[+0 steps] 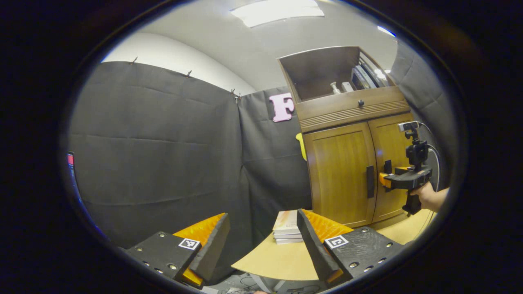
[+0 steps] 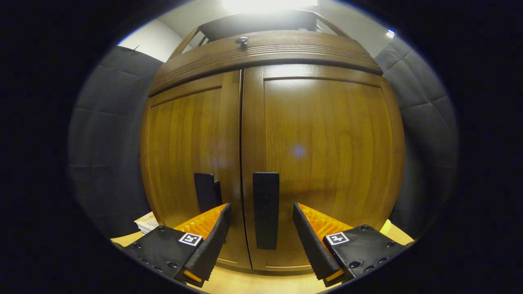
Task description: Open the right door of the double-door shoe cabinet with the right hand, and open the left door with the left hand.
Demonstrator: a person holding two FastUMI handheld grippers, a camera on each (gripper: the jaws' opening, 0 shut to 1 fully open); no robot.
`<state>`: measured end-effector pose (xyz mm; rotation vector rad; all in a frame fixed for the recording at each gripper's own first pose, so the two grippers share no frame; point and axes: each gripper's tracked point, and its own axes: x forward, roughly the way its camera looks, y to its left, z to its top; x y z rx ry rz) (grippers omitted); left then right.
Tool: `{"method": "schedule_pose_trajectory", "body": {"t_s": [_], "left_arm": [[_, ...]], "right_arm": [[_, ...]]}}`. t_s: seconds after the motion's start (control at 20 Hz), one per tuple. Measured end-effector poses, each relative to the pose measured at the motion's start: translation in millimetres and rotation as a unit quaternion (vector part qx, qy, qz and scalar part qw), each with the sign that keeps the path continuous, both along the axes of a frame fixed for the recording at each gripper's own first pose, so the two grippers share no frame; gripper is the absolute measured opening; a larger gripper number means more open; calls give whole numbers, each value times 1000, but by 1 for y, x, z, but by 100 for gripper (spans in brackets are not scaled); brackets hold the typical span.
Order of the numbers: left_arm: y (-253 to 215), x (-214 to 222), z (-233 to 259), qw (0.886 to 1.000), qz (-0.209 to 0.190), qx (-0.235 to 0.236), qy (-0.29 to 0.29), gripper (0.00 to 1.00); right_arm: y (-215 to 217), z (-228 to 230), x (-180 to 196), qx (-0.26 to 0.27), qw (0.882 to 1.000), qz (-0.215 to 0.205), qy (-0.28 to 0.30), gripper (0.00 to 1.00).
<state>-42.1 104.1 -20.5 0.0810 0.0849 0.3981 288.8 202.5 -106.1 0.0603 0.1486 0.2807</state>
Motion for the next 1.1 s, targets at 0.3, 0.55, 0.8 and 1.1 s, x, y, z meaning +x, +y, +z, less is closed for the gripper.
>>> {"method": "schedule_pose_trajectory", "body": {"t_s": [0.3, 0.55, 0.8, 1.1], "left_arm": [[2, -4, -1, 1000, 10, 2, 6, 96], [2, -4, 0, 1000, 2, 0, 2, 96], [1, 0, 0, 1000, -21, 1, -11, 96], [-1, 5, -1, 999, -50, -5, -22, 96]], "right_arm": [[8, -9, 10, 4, 1000, 0, 7, 61], [-1, -10, 17, 8, 1000, -16, 14, 24], [-3, -8, 2, 11, 1000, -7, 17, 12], [-14, -6, -28, 17, 999, 13, 24, 10]]}}
